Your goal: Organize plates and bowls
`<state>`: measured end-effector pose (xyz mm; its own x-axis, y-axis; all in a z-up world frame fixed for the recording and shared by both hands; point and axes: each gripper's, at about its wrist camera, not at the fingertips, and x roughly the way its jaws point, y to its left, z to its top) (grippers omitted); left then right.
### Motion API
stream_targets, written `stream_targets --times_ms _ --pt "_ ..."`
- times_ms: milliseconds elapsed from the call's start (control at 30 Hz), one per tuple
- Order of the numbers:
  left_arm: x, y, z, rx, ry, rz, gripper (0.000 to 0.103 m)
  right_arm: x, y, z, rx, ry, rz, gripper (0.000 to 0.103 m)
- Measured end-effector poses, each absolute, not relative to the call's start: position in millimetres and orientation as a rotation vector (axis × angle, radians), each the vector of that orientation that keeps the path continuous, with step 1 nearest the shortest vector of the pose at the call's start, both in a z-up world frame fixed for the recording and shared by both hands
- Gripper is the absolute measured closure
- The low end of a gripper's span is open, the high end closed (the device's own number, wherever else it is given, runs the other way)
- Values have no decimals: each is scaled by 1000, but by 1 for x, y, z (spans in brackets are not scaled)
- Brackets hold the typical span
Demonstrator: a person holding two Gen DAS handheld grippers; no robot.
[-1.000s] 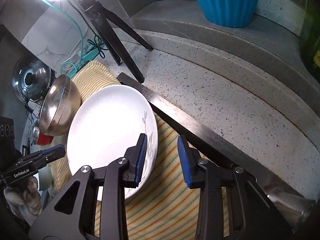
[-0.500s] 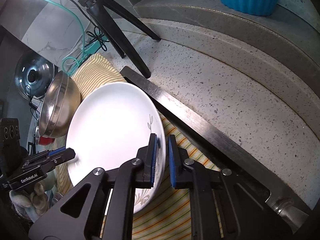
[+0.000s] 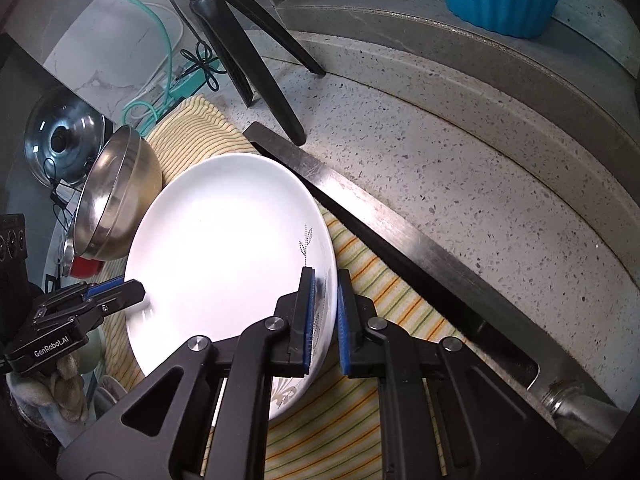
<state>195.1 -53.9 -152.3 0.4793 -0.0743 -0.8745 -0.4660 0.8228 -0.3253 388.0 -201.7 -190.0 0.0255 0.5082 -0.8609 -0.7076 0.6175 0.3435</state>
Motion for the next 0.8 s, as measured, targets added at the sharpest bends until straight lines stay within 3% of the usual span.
stream_targets --times_ms 800 --pt "150 -56 -106 -500 997 3 86 296 -264 -123 -44 1159 777 93"
